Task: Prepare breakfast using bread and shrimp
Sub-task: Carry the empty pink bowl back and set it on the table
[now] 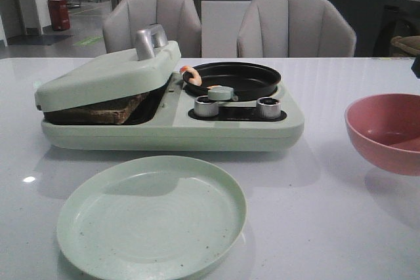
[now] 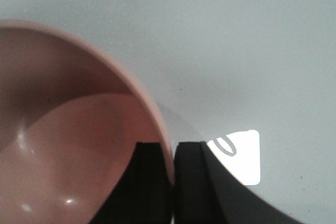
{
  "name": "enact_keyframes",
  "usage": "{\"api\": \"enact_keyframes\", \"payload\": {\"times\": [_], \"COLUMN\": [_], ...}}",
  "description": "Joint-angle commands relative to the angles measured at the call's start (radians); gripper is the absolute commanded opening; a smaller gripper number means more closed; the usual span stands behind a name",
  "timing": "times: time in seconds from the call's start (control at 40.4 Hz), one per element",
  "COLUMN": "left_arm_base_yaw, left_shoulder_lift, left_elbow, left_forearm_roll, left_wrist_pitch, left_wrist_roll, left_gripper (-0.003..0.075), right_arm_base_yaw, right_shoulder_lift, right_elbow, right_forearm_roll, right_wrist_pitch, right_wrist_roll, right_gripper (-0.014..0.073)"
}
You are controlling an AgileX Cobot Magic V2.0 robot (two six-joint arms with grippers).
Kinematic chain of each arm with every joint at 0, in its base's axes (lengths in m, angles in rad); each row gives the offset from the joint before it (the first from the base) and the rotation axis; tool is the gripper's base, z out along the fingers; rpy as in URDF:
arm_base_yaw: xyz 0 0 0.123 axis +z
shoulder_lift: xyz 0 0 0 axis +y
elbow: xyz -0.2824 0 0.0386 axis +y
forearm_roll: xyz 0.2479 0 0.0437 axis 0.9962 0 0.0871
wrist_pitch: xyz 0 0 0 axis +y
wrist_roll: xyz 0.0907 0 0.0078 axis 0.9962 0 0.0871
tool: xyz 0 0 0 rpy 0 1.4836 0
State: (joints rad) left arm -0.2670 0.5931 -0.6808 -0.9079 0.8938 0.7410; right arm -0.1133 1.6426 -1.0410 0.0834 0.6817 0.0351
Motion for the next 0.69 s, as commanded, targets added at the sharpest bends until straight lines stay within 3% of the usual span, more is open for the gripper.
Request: {"api": "enact_keyframes", "payload": {"times": [0.0,0.124,0.247,0.297,0.495,0.668], "left_arm_base_yaw": [-0.008,-0.008,-0.008,-0.008,-0.008,-0.008], "left_shoulder_lift": [0.001,0.001,0.001,0.001,0.001,0.001], "left_elbow": [-0.026,-0.026,-0.026,-0.026,-0.026,-0.026], "left_forearm_roll": [-0.054,-0.054,-0.054,-0.054,-0.054,-0.054], "left_wrist_pitch": [-0.043,-0.043,-0.043,-0.043,-0.043,-0.043], "left_wrist_roll": [0.003,0.003,0.003,0.003,0.003,0.003], "left_gripper": [0.0098,0.0098,0.0098,0.0098,0.0098,0.0098], "right_arm_base_yaw": [-0.007,-0.007,-0.007,-0.005,0.031,0.143], "right_shoulder_lift": [-0.017,0.008,-0.007,-0.024,-0.172,-0.370], "right_elbow": [-0.021,-0.022,-0.022,-0.022,-0.017,0.065], "right_forearm_roll": [0.002,-0.003,-0.008,-0.010,-0.015,-0.031], "right_wrist_pitch": [-0.026,-0.014,-0.016,-0.017,0.006,-0.007], "right_wrist_roll": [-0.013,-0.020,-0.020,-0.020,-0.020,-0.020], "right_gripper": [0.0046,0.0162,0.0430,0.0493,0.0475,0.0472]}}
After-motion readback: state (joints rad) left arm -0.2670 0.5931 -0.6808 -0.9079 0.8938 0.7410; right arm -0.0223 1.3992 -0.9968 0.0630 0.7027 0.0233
